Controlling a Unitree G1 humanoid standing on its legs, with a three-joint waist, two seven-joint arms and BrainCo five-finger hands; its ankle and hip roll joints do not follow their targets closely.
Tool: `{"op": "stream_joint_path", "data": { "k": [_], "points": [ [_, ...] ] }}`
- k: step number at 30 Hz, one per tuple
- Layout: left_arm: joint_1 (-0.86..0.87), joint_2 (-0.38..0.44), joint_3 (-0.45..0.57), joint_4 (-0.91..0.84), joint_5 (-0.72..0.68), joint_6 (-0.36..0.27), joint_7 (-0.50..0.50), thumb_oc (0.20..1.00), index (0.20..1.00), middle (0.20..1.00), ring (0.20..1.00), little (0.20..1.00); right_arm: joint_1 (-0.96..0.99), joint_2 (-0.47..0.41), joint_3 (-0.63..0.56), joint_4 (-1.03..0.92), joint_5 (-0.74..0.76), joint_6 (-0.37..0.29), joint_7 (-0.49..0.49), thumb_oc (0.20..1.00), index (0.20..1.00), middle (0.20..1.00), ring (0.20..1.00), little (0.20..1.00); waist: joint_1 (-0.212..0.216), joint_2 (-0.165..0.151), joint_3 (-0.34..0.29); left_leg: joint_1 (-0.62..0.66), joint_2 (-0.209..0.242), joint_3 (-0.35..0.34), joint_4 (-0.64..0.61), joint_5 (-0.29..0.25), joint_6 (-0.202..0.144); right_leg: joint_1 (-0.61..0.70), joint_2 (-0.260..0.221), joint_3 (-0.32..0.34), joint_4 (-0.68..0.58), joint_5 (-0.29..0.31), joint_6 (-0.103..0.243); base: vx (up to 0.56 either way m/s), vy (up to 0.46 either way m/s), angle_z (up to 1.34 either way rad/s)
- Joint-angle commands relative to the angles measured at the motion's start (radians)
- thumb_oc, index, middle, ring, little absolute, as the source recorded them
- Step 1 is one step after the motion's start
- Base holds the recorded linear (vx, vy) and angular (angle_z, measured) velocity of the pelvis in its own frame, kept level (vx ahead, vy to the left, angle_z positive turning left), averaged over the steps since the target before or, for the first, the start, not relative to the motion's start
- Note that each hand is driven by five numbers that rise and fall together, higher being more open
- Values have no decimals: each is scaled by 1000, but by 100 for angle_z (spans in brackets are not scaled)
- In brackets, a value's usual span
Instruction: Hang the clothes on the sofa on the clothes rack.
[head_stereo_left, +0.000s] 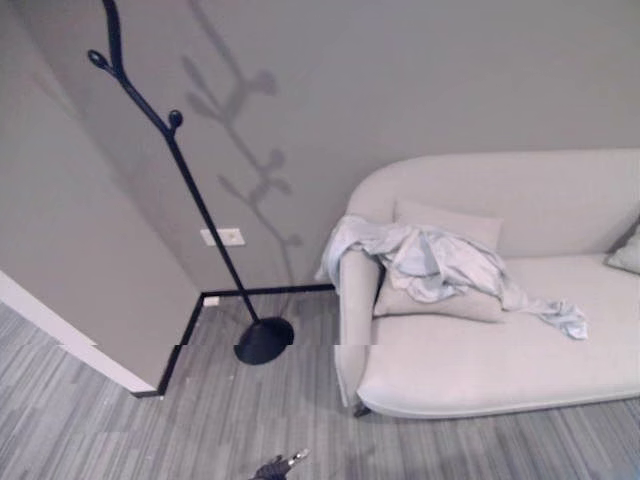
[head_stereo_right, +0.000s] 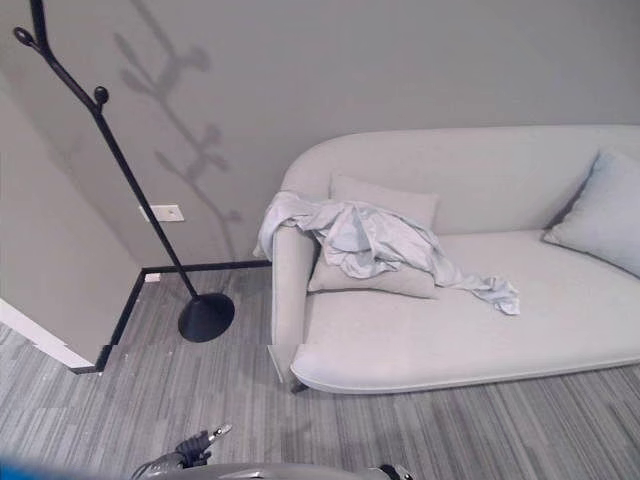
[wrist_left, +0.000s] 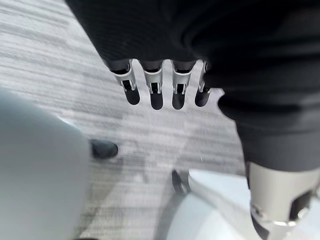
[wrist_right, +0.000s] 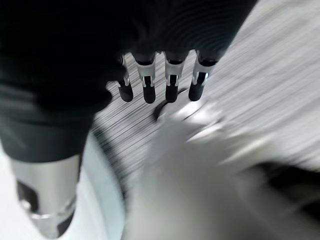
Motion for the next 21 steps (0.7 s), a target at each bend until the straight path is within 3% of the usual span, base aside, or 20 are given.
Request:
{"op": "stream_joint_path", "data": {
  "k": [1,3,4,6,8,9,13,16,19,21],
  "points": [
    [-6,21,109,19,-18,-11,23,1000,1000,1000,1000,1000,-65,-36,40,-164,-98,-49,-79,1000,1000,1000,1000,1000,0,-12,53,-91,74,-76,43,-33,-34,68,-56,-92,-4,334,-56,27,205,-26],
    [1,24,116,7,-20,-7,27,1000,1000,1000,1000,1000,-59,-47,42,-246,-126,-53,-104,1000,1000,1000,1000,1000,-5,-6,59,-85,81,-67,45,-38,-34,67,-49,-121,1,313,-60,28,135,-53],
    [17,22,128,-9,-24,-6,30,1000,1000,1000,1000,1000,-47,-58,38,-326,-152,-56,-125,1000,1000,1000,1000,1000,-16,0,63,-75,85,-58,44,-43,-33,65,-18,-145,0,263,-61,54,109,-52],
    [50,30,157,-48,-7,3,26,1000,1000,1000,1000,1000,-18,-115,19,-510,-262,-41,-179,1000,1000,1000,1000,1000,-29,3,51,-61,88,-48,39,-50,-28,74,98,-158,-59,111,-63,104,112,-32],
    [56,35,172,-48,12,13,29,1000,1000,1000,1000,1000,-12,-155,-6,-627,-328,-40,-210,1000,1000,1000,1000,1000,-31,6,49,-48,93,-47,26,-51,-30,51,168,-172,-100,56,-62,78,16,-4],
    [56,34,172,-48,12,13,29,1000,1000,1000,1000,1000,-9,-155,-6,-631,-330,-38,-210,1000,1000,1000,1000,1000,-31,8,50,-45,95,-47,25,-52,-31,52,170,-172,-99,54,-63,54,-3,-16],
    [38,30,176,-27,16,26,48,1000,1000,1000,1000,1000,-25,-180,-11,-729,-412,-41,-281,1000,1000,1000,1000,1000,-46,-15,91,2,71,-88,18,-62,-28,-7,307,-122,-148,76,-62,54,-26,-18],
    [32,22,166,-40,11,26,50,1000,1000,1000,1000,1000,-20,-170,-1,-750,-403,-43,-277,1000,1000,1000,1000,1000,-51,-19,101,15,66,-108,21,-68,-28,-12,333,-90,-147,82,-68,68,-49,31],
    [35,4,152,-68,16,20,56,1000,1000,1000,1000,1000,-5,-169,15,-786,-420,-41,-277,1000,1000,1000,1000,1000,-44,-23,95,33,64,-124,19,-77,-31,38,327,-78,-181,78,-93,121,-107,55],
    [58,-17,135,-62,50,26,54,1000,1000,1000,1000,1000,-1,-178,19,-853,-474,-51,-297,1000,1000,1000,1000,1000,-41,-17,67,63,91,-136,7,-82,-45,68,333,-94,-189,64,-104,240,-184,21]
  ]
}}
